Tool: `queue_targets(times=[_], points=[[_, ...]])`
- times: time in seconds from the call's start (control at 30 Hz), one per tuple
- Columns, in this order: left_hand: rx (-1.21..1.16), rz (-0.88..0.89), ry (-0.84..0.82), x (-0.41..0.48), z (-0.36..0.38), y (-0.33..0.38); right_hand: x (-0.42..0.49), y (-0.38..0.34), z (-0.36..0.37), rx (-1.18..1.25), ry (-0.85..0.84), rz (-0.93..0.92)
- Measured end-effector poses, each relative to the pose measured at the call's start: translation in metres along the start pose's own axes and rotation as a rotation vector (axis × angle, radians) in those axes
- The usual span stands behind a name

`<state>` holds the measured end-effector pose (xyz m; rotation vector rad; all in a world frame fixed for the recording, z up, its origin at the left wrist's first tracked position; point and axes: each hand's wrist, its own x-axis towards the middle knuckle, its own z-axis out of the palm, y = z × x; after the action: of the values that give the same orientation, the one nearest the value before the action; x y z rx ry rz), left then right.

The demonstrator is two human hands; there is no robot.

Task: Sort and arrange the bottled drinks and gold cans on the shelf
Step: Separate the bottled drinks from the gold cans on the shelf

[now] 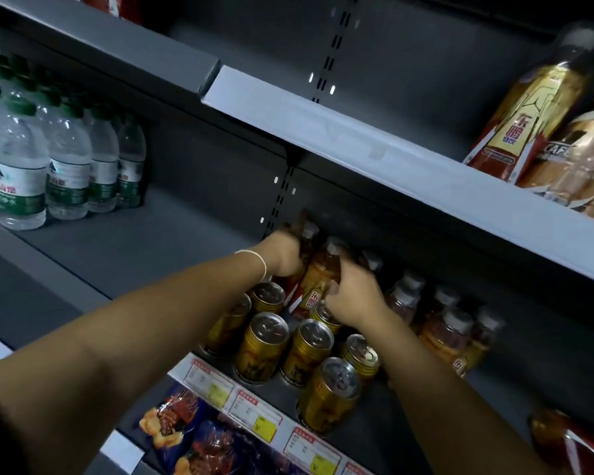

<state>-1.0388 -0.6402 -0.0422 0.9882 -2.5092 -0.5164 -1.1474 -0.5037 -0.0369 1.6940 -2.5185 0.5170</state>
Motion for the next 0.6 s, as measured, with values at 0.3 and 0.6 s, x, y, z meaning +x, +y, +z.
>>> queue_targets(times=[0.3, 0.6], points=[[0.186, 0.232, 0.051, -0.076, -0.004, 0.03, -0.037, 0.019, -0.01, 0.037, 0.072, -0.06], [0.349, 0.236, -0.162, -0.114, 0.011, 0.042, -0.107, 0.015, -0.004, -0.143, -0.175, -0.063]])
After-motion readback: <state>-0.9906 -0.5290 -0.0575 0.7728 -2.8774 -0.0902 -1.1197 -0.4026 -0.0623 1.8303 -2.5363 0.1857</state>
